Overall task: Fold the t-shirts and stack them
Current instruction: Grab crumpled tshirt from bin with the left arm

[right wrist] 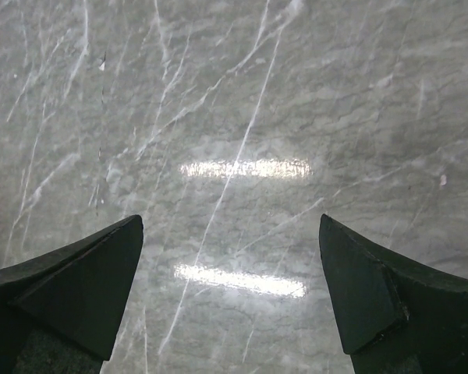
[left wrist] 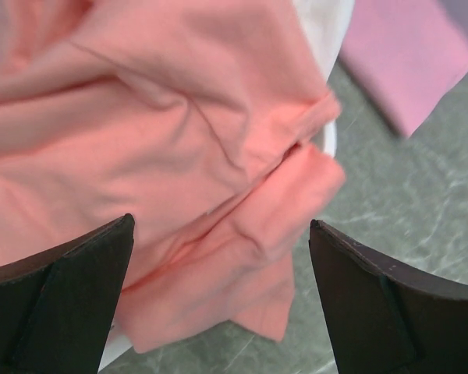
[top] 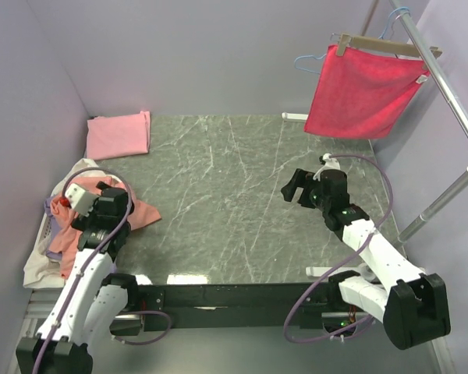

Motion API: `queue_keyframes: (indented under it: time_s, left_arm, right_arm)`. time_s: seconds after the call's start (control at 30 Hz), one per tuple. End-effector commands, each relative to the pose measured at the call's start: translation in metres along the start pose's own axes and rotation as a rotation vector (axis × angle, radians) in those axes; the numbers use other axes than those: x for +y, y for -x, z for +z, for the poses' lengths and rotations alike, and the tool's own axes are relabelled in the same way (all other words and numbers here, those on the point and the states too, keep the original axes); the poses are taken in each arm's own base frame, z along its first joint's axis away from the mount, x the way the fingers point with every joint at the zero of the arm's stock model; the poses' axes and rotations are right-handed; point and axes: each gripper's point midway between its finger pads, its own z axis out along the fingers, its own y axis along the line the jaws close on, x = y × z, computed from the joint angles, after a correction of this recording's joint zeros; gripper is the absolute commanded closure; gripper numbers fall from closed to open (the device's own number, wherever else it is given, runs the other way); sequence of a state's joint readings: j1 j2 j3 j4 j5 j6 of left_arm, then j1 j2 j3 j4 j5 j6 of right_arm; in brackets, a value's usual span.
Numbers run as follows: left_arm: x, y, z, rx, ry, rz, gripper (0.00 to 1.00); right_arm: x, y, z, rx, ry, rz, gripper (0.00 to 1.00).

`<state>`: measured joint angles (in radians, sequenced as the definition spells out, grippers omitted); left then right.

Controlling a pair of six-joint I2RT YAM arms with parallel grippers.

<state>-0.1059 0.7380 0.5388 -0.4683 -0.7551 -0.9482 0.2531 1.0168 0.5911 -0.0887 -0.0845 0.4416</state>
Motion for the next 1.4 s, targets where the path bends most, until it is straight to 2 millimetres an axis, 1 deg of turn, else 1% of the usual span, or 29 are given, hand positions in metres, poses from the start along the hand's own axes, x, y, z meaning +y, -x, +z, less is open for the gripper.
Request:
queue_keyframes:
  time_s: [0.0,0.1,0.13,0.2,0.23,0.27,0.3,0.33,0.37,0.4,0.47,0.53,0.57,0.6,0.63,0.7,0.77,0.83,0.87,0.9,0.97,1.03,1.17,1.2,1.23,1.27,1.3,1.37]
  left_arm:
    - [0.000,0.028,-0.003,-0.126,-0.008,-0.090,0.01]
    - [0.000,0.014,0.005,-0.097,-0.008,-0.072,0.00]
    - [-0.002,0.005,0.010,-0.076,-0.008,-0.054,0.01]
    - [-0.011,-0.008,0.014,-0.022,-0.044,-0.025,0.01]
    - [-0.012,-0.019,0.020,0.007,-0.040,0.004,0.03]
    - [-0.020,-0.025,0.021,0.033,-0.072,0.011,0.03]
    - [-0.022,-0.029,0.024,0.046,-0.073,0.023,0.04]
    - [-0.021,-0.039,0.029,0.070,-0.055,0.047,0.05]
    - [-0.026,-0.042,0.031,0.082,-0.070,0.049,0.05]
    - [-0.025,-0.049,0.036,0.098,-0.058,0.069,0.08]
    - [-0.030,-0.049,0.038,0.104,-0.052,0.085,0.13]
    - [-0.032,-0.052,0.041,0.116,-0.052,0.102,0.30]
    - [-0.033,-0.053,0.041,0.120,-0.057,0.106,0.42]
    - [-0.035,-0.052,0.041,0.118,-0.060,0.104,0.67]
    - [-0.035,-0.052,0.042,0.117,-0.061,0.102,0.78]
    - [-0.032,-0.050,0.041,0.109,-0.044,0.103,0.99]
    - [-0.034,-0.048,0.040,0.103,-0.051,0.101,0.99]
    - [-0.038,-0.040,0.036,0.086,-0.076,0.097,0.99]
    - [-0.040,-0.037,0.035,0.080,-0.087,0.098,0.95]
    - [-0.044,-0.030,0.031,0.067,-0.103,0.090,0.83]
    - [-0.043,-0.024,0.029,0.054,-0.102,0.096,0.88]
    - [-0.044,-0.015,0.024,0.033,-0.111,0.088,0.99]
    - [-0.050,-0.007,0.016,0.032,-0.150,0.086,0.99]
    - [-0.053,-0.002,0.013,0.026,-0.164,0.076,0.99]
    - [-0.054,-0.001,0.012,0.026,-0.172,0.083,0.97]
    - [-0.057,0.001,0.010,0.022,-0.186,0.083,0.88]
    - [-0.060,0.003,0.008,0.023,-0.205,0.081,0.68]
    - [-0.062,0.005,0.005,0.018,-0.220,0.082,0.69]
  right_arm:
    - [0.022,0.019,0.003,-0.047,0.081,0.012,0.00]
    - [0.019,0.018,0.004,-0.041,0.067,0.005,0.00]
    - [0.017,0.018,0.004,-0.044,0.055,0.004,0.00]
    - [0.014,0.016,0.005,-0.043,0.044,0.002,0.00]
    - [0.012,0.016,0.005,-0.043,0.035,-0.001,0.00]
    - [0.010,0.014,0.007,-0.037,0.030,-0.003,0.00]
    - [0.009,0.014,0.007,-0.037,0.025,-0.005,0.00]
    - [0.008,0.012,0.008,-0.031,0.018,-0.006,0.00]
    - [0.006,0.010,0.010,-0.023,0.012,-0.010,0.00]
    - [0.005,0.009,0.011,-0.021,0.008,-0.012,0.00]
    - [0.001,0.006,0.015,-0.011,-0.006,-0.015,0.00]
    - [0.000,0.003,0.019,0.002,-0.011,-0.013,0.00]
    - [-0.001,0.001,0.021,0.011,-0.011,-0.014,0.00]
    - [0.000,0.002,0.023,0.012,-0.009,-0.014,0.00]
    - [-0.002,-0.002,0.026,0.029,-0.016,-0.017,0.00]
    - [-0.002,-0.003,0.030,0.041,-0.017,-0.017,0.00]
    - [-0.003,-0.007,0.034,0.059,-0.019,-0.020,0.00]
    - [-0.006,-0.012,0.038,0.074,-0.025,-0.022,0.00]
    - [-0.006,-0.013,0.039,0.081,-0.025,-0.023,0.00]
    - [-0.006,-0.014,0.040,0.086,-0.026,-0.024,0.00]
    - [-0.007,-0.017,0.043,0.102,-0.028,-0.026,0.00]
    - [-0.007,-0.019,0.045,0.111,-0.028,-0.026,0.00]
    - [-0.007,-0.023,0.047,0.126,-0.022,-0.027,0.00]
    - [-0.007,-0.023,0.047,0.127,-0.022,-0.026,0.00]
    - [-0.007,-0.024,0.048,0.131,-0.021,-0.026,0.00]
    - [-0.007,-0.024,0.048,0.133,-0.020,-0.025,0.00]
    - [-0.007,-0.025,0.048,0.135,-0.021,-0.025,0.00]
    - [-0.008,-0.026,0.049,0.138,-0.021,-0.025,0.00]
